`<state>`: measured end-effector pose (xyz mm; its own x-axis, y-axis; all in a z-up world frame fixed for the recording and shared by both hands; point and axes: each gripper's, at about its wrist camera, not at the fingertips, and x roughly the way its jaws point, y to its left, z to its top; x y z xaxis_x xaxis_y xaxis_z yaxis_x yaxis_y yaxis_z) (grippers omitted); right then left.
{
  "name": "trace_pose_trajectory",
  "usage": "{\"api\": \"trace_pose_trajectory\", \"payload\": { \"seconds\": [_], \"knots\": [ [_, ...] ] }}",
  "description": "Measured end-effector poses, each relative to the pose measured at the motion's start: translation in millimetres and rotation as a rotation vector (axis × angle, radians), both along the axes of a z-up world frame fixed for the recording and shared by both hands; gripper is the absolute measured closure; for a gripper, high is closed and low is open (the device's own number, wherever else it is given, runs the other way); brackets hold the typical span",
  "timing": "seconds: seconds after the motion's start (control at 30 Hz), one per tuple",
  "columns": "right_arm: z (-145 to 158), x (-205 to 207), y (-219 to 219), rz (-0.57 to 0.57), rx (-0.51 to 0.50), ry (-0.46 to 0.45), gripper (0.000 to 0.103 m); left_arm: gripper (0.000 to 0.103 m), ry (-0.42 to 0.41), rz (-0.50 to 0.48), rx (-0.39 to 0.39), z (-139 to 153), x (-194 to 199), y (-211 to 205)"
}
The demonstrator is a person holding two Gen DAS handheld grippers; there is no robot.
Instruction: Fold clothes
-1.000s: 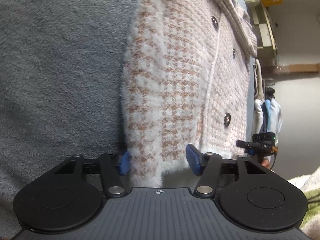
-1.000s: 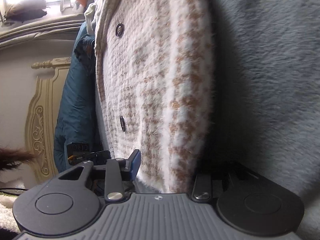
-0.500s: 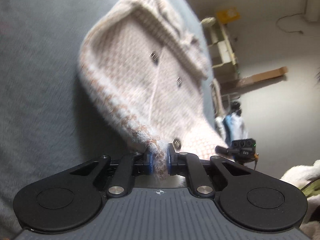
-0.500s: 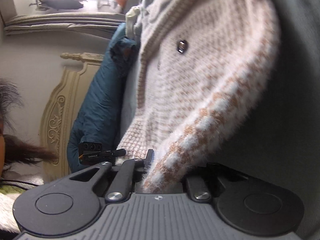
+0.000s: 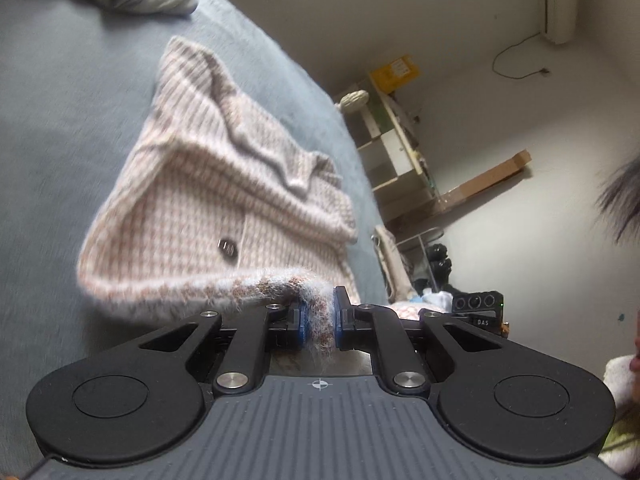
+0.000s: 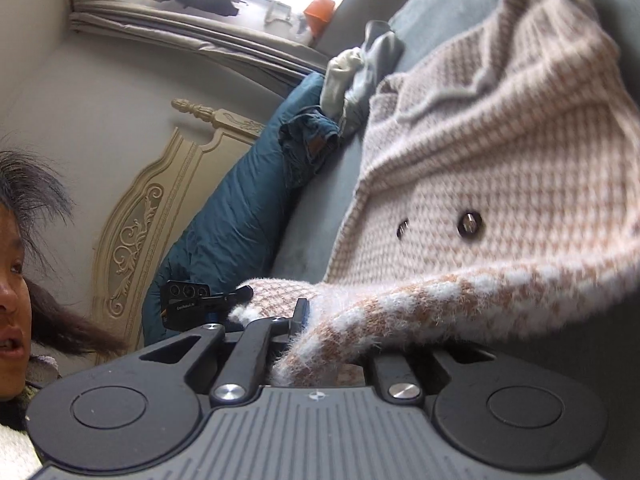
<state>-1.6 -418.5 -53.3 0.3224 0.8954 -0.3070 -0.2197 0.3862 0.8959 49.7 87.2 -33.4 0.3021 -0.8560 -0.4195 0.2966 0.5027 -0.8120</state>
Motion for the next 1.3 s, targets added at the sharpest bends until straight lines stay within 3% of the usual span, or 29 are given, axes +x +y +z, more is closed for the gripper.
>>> {"api": "trace_pose_trajectory", "payload": {
  "seconds": [0.3,0.5,0.6,0.67,0.7,0.73,0.77,0.8,0.9,1.03,1.2,1.3],
  "knots": [
    [19,70,-1,0.014,0.016,-0.083,0.094,0.093,-0.097,0.005,0.002,17,73,-24],
    [28,133,-25,-0.068,0.027,-0.118,0.095,0.093,-0.153,0.043,0.010,27,155,-47],
    [20,171,-50,-0.185,0.050,-0.087,0.094,0.089,-0.090,0.114,0.051,15,210,-67],
    [-2,193,-72,-0.295,0.076,-0.032,0.091,0.086,-0.002,0.198,0.104,-9,240,-75],
    [-22,202,-85,-0.366,0.113,0.035,0.081,0.084,0.049,0.256,0.128,-23,252,-77],
    [-45,209,-97,-0.433,0.152,0.112,0.060,0.078,0.090,0.298,0.130,-38,258,-77],
    [-68,214,-108,-0.499,0.184,0.182,0.053,0.075,0.116,0.319,0.134,-50,261,-77],
    [-88,215,-117,-0.558,0.212,0.232,0.053,0.070,0.131,0.343,0.153,-58,259,-78],
    [-119,202,-129,-0.649,0.329,0.254,0.054,0.063,0.059,0.366,0.152,-61,242,-74],
    [-109,189,-136,-0.679,0.274,0.185,0.048,0.060,-0.016,0.378,0.124,-46,226,-61],
    [-98,165,-140,-0.709,0.293,0.150,0.047,0.050,-0.092,0.387,0.116,-9,206,-41],
    [-85,143,-134,-0.646,0.285,0.116,0.047,0.043,-0.101,0.350,0.132,4,175,-25]
  ]
}}
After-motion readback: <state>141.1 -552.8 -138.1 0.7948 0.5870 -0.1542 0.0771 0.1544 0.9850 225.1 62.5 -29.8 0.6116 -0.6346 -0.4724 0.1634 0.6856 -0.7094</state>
